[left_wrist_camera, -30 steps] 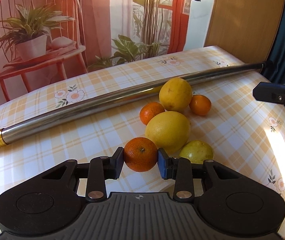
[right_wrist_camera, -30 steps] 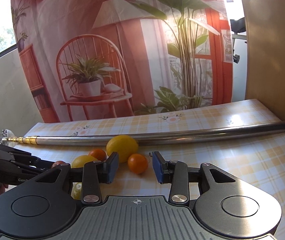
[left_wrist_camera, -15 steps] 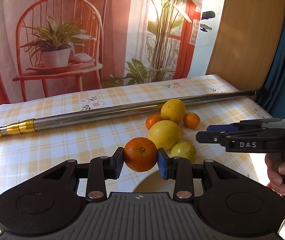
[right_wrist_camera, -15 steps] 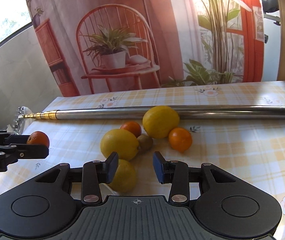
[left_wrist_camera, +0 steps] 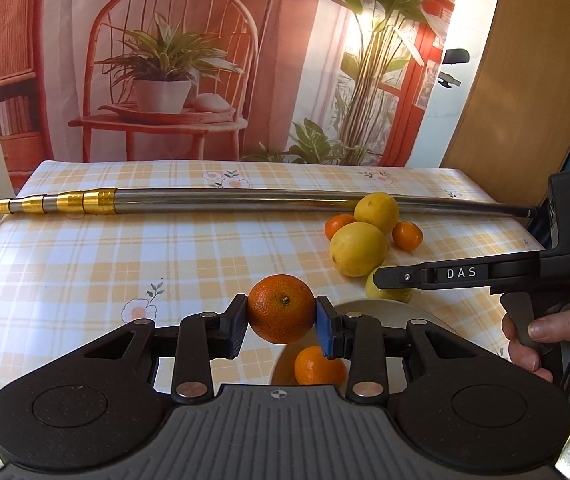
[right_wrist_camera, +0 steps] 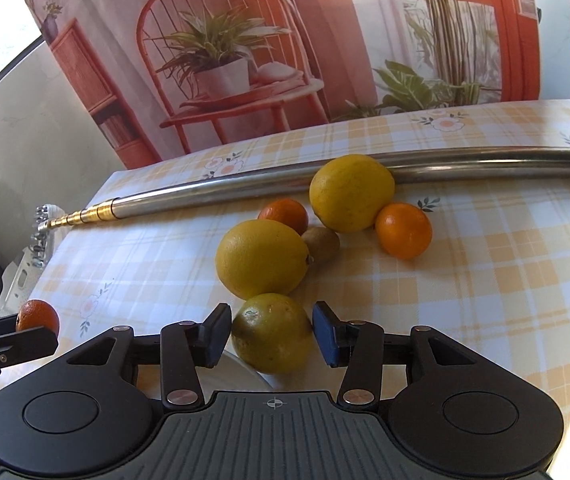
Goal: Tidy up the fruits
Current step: 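Close the right tool on the yellow lemon while the left tool carries the mandarin to the plate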
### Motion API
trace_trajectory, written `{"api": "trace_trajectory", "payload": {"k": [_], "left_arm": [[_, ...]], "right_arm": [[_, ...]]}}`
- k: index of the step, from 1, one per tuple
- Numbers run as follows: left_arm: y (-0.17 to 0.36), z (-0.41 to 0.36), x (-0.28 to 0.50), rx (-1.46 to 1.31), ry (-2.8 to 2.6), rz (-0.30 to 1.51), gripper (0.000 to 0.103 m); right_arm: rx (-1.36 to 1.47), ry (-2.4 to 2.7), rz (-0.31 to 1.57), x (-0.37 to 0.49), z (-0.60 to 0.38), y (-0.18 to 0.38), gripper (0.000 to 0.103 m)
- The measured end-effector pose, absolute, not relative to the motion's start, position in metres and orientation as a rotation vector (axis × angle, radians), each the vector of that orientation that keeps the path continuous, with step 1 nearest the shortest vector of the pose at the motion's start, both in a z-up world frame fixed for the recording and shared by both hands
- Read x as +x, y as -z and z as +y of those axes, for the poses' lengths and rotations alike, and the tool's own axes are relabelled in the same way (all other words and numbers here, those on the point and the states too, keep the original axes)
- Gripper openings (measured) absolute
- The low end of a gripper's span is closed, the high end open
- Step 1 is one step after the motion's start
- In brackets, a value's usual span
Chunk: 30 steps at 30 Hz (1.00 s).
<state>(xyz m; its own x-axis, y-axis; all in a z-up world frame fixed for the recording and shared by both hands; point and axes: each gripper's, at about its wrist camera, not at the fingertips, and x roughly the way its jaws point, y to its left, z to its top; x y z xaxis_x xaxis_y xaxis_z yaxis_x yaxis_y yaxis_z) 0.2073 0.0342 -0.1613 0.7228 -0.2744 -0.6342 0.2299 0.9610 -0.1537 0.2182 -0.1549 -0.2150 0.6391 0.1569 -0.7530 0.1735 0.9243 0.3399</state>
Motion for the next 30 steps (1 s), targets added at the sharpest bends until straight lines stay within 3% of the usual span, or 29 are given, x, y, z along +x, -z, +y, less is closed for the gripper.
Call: {"api": "trace_trajectory", "payload": {"k": [13,30], "left_arm": [[0.168,0.035,0.196,-0.086,0.268,0.720,0.038],[0.155,0.042,0.178,-0.087,0.224,0.719,0.038]], "right_arm": [[0.448,0.040,0.906,0.219,-0.156,0.220,0.043],[0.431,0.060,0.755,0.162,-0.156,0.180,0.043]]}}
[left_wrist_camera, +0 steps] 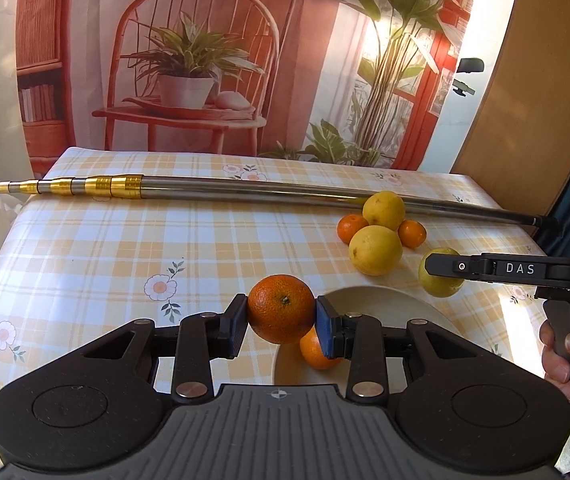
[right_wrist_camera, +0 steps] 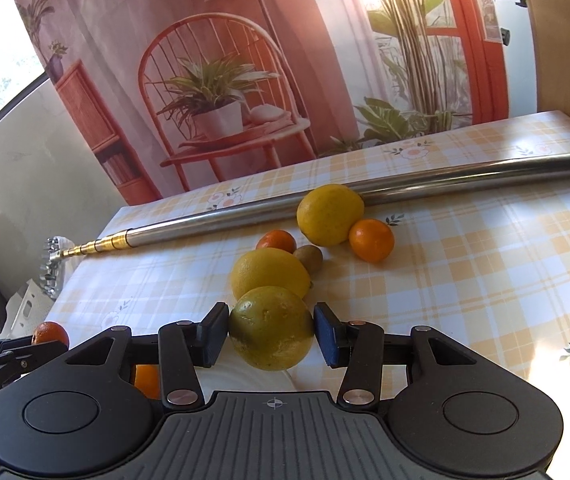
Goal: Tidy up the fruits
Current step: 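Close the right tool on the yellow lemon while the left tool carries the mandarin to the plate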
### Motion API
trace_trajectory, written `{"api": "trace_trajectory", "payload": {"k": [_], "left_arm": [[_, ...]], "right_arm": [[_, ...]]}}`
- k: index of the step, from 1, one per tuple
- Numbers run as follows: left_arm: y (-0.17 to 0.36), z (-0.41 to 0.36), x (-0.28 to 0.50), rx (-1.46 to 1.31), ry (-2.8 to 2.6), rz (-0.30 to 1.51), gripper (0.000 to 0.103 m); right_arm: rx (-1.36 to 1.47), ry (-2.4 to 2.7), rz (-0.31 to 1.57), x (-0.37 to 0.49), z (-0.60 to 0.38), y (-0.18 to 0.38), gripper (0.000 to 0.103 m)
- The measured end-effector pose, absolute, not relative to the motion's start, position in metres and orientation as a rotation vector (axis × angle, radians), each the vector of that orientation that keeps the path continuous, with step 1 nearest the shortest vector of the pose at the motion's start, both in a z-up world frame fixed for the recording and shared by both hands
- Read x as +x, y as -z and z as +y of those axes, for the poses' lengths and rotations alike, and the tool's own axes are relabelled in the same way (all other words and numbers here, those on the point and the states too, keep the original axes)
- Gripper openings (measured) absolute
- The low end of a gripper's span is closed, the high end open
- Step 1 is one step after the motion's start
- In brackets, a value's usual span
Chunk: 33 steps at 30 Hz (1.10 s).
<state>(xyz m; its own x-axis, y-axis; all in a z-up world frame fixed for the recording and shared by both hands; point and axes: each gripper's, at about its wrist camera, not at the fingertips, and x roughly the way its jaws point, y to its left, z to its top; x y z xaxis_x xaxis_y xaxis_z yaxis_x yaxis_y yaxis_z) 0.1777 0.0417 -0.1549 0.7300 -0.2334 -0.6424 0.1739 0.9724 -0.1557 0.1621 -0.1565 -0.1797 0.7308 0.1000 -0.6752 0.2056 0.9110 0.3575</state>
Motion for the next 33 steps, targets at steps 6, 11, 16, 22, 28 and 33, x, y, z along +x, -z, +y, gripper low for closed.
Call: {"api": "trace_trajectory", "payload": {"k": [6,11,16,22,28,33], "left_arm": [[0.156,0.034,0.167,-0.058,0.228,0.736,0.038],[0.158,0.026,0.163,-0.032,0.237,0.750,0.038],[0.164,0.018,0.163,-0.004,0.248,0.771,0.038],[0.172,0.010,0.162,0.019,0.255,0.794,0.038],[0.179,0.005,0.163,0.042,0.256,0.811,0.038],[0.183,0.004,0.166,0.049,0.255,0.822,0.038]], "right_arm": [[0.434,0.061,0.741,0.143,-0.156,0.179,0.043],[0.441,0.062,0.736,0.130,-0.157,0.180,0.043],[0.439,0.050,0.734,0.124,-0.155,0.180,0.043],[0.422,0.033,0.728,0.119,-0.150,0.179,0.043],[0.421,0.030,0.737,0.118,-0.150,0.181,0.043],[0.419,0.029,0.742,0.121,-0.149,0.182,0.043]]}}
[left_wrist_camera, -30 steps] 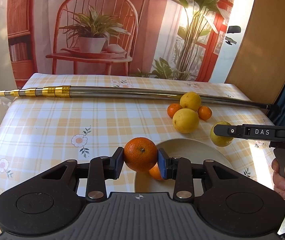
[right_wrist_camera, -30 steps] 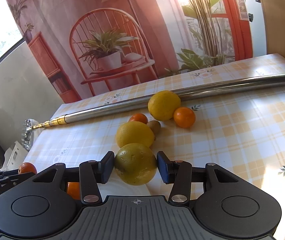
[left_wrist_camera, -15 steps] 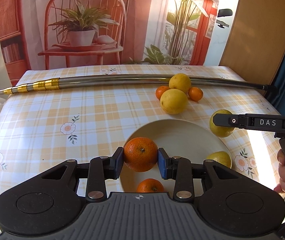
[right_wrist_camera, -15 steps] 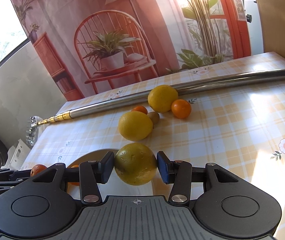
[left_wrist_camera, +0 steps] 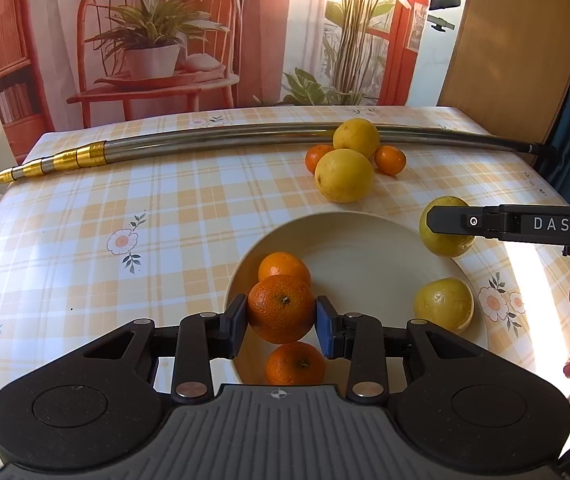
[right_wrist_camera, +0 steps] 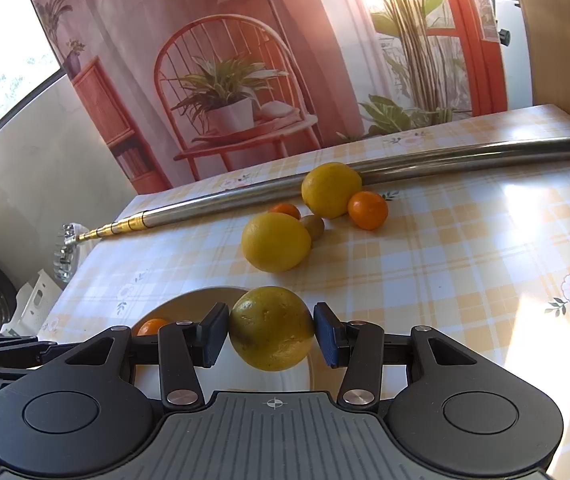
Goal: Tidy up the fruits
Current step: 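Close the right tool on the yellow lemon while the left tool carries the mandarin to the plate, then lower the mandarin and the lemon onto the plate and open both tools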
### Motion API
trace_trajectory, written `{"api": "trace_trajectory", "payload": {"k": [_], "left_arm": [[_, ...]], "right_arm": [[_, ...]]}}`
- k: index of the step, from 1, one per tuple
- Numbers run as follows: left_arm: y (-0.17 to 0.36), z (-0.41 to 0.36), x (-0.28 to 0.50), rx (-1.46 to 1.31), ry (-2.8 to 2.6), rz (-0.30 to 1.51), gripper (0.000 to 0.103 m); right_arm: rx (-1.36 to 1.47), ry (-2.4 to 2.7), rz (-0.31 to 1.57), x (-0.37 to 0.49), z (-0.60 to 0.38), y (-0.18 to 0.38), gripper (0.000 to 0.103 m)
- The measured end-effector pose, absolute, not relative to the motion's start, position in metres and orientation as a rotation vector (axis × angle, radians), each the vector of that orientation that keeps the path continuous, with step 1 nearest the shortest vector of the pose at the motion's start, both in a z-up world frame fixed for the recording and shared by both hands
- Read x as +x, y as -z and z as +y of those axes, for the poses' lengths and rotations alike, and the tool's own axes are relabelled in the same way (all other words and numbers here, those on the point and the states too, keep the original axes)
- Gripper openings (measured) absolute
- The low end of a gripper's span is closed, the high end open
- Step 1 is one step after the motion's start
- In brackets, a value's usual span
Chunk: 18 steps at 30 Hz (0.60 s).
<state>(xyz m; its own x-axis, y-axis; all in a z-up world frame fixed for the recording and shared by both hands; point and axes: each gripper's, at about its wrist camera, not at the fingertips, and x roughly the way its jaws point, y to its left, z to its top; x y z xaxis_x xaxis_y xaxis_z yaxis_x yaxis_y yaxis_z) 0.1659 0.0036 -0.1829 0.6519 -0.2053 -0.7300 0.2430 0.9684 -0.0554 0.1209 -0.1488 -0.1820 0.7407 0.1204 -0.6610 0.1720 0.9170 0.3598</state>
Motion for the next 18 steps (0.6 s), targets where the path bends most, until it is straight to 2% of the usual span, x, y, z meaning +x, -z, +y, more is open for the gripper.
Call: {"api": "trace_trajectory", "payload": {"k": [18], "left_arm": [[0.1904,-0.0001,0.1702,0.063,0.260,0.844,0.038]], "right_arm": [[0.404,0.015,0.763,0.1233,-0.1464,0.1851,0.043]]}}
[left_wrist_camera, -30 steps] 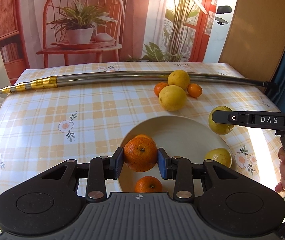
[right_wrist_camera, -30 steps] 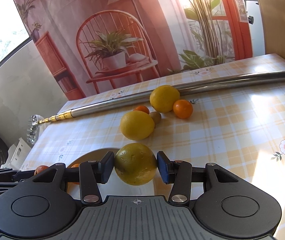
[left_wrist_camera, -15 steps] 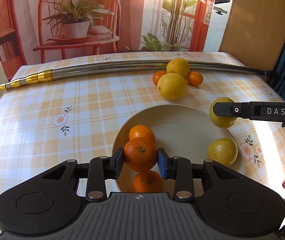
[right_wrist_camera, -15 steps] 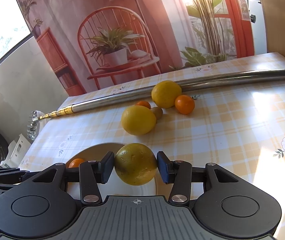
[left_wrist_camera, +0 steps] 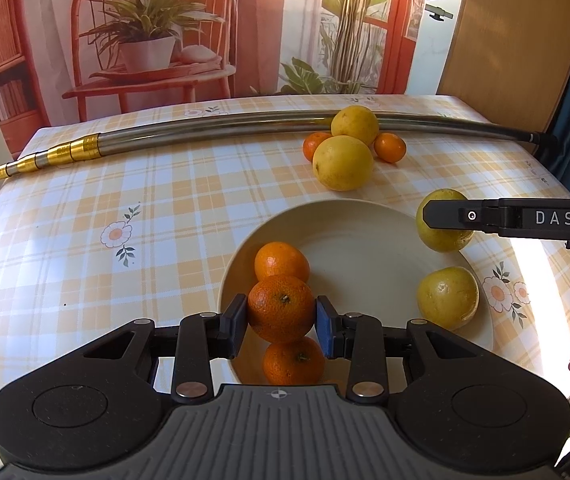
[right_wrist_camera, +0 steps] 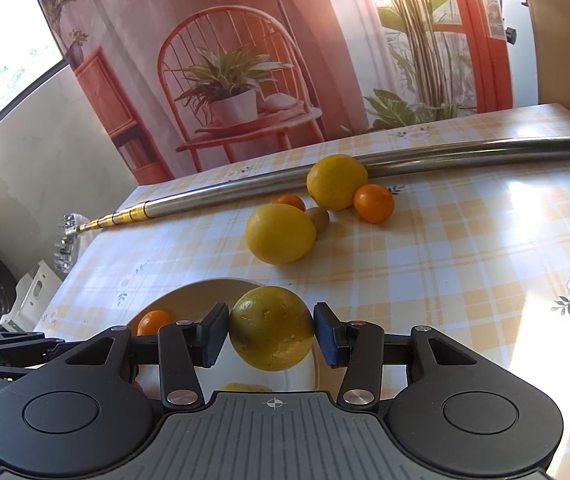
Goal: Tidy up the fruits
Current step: 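Lower the mandarin and the lemon onto the plate and open both tools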
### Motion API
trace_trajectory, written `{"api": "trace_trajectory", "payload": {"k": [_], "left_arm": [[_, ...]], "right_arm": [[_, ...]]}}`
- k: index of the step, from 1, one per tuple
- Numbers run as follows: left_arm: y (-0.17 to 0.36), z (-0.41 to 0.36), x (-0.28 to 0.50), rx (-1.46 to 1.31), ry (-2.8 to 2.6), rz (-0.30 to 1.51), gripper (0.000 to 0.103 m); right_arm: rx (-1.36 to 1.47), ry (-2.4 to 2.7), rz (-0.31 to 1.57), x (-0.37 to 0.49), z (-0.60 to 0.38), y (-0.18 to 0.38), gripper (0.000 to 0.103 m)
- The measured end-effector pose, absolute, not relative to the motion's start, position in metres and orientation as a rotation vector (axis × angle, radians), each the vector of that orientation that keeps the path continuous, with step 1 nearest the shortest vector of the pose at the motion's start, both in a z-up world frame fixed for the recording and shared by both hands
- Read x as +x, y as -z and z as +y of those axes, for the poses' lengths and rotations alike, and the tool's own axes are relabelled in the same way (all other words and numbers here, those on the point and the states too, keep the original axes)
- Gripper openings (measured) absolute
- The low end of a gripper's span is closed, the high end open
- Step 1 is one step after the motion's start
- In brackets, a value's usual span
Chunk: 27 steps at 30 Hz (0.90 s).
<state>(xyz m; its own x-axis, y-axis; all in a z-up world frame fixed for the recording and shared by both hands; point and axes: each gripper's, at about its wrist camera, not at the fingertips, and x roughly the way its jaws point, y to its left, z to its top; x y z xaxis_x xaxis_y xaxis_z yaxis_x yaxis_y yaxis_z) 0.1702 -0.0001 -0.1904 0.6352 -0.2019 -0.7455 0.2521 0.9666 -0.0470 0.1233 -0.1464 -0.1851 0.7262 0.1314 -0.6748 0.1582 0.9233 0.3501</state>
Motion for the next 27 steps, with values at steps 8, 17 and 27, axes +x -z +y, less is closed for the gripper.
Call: {"api": "trace_trajectory", "payload": {"k": [8,17,27], "left_arm": [[0.194,0.001,0.171,0.058,0.259,0.844,0.038],[0.205,0.007,0.173,0.017,0.253,0.874,0.038],[0.207,0.003,0.169,0.042,0.252,0.859,0.038]], "right_arm": [[0.384,0.009,0.767,0.123,-0.143,0.185,0.043],[0.290,-0.009,0.770,0.123,-0.128,0.185,0.043],[0.248,-0.009,0.783,0.123,-0.122,0.191,0.043]]}}
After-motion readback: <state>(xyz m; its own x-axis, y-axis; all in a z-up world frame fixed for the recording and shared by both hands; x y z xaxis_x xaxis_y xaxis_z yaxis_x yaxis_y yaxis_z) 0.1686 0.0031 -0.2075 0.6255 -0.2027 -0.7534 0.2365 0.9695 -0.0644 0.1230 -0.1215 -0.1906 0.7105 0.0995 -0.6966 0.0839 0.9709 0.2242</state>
